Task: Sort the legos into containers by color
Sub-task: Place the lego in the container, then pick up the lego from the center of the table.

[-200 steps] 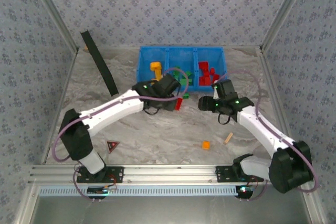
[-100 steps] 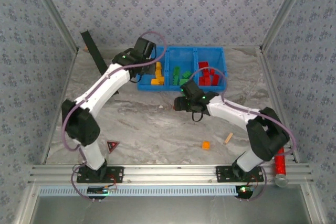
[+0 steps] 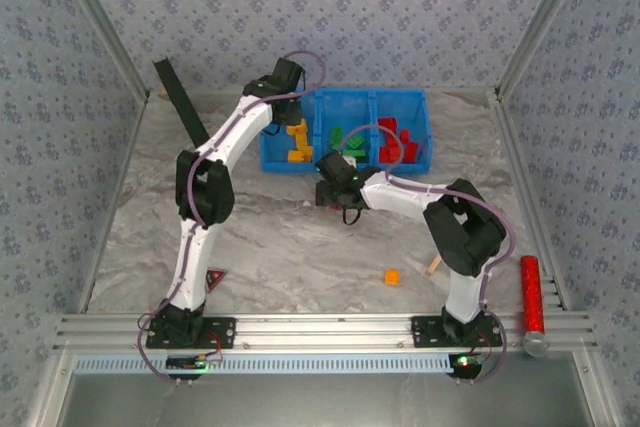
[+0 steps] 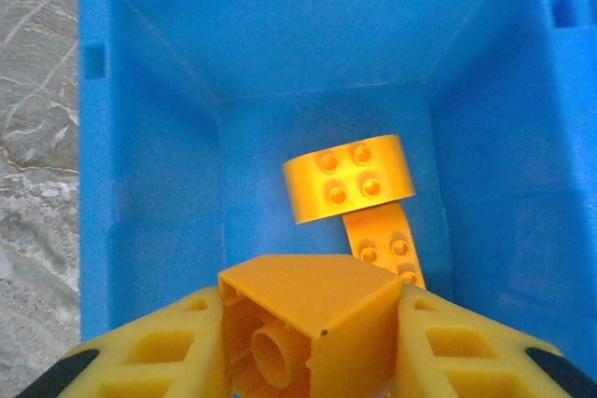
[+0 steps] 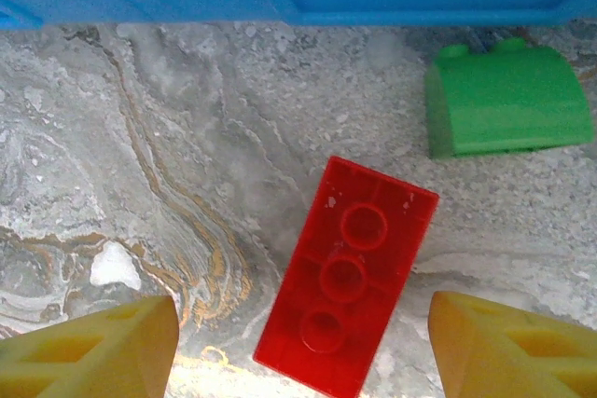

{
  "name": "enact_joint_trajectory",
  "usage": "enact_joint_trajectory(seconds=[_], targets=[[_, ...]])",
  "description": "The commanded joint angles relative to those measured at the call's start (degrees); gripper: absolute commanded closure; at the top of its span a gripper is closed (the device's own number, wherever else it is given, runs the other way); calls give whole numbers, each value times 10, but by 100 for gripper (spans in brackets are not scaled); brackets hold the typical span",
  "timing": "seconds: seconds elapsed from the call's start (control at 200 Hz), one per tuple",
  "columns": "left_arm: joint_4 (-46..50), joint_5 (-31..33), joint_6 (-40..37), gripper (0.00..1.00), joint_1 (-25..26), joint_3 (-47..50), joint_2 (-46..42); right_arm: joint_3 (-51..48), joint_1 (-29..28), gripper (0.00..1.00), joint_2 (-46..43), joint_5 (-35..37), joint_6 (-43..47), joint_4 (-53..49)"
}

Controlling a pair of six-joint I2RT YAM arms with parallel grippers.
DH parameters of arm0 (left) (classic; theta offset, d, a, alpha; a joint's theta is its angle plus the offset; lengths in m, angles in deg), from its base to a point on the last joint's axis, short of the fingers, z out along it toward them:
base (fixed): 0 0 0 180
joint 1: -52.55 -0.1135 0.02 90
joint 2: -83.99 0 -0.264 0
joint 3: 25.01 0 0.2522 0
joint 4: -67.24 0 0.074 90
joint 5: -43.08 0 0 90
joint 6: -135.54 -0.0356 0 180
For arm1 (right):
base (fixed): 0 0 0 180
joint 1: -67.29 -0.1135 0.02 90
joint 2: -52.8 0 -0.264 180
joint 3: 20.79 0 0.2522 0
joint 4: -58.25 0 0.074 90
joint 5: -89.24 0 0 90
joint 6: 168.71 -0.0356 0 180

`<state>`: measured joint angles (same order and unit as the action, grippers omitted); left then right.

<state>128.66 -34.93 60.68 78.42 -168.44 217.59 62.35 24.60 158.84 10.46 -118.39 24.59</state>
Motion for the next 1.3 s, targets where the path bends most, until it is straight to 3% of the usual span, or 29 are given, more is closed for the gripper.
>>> enact_joint_trajectory(seconds=[0.0, 0.185, 0.455, 0.64, 0.75, 0.939, 1.134, 1.294], targets=[[27, -21, -19, 68, 1, -41, 21, 27, -3, 27, 23, 24, -18, -23], [15, -38, -24, 67, 0, -30, 32, 42, -2, 28, 56, 24, -28, -47], [11, -44, -39, 54, 1, -7, 40, 46, 2, 37, 72, 32, -35, -73], [-18, -52, -41, 44, 1, 28, 28, 40, 5, 62, 72, 38, -32, -80], [-30, -70, -41, 38, 2, 43, 16, 45, 4, 72, 63, 41, -23, -101], [-43, -88, -46, 34, 8, 57, -28, 38, -4, 80, 2, 56, -1, -154], [-47, -99, -64, 32, 13, 74, -100, 15, -5, 81, -116, 74, 32, -232], [-29, -81, -73, 32, 6, 77, -150, 12, 35, 81, -210, 83, 110, -280]])
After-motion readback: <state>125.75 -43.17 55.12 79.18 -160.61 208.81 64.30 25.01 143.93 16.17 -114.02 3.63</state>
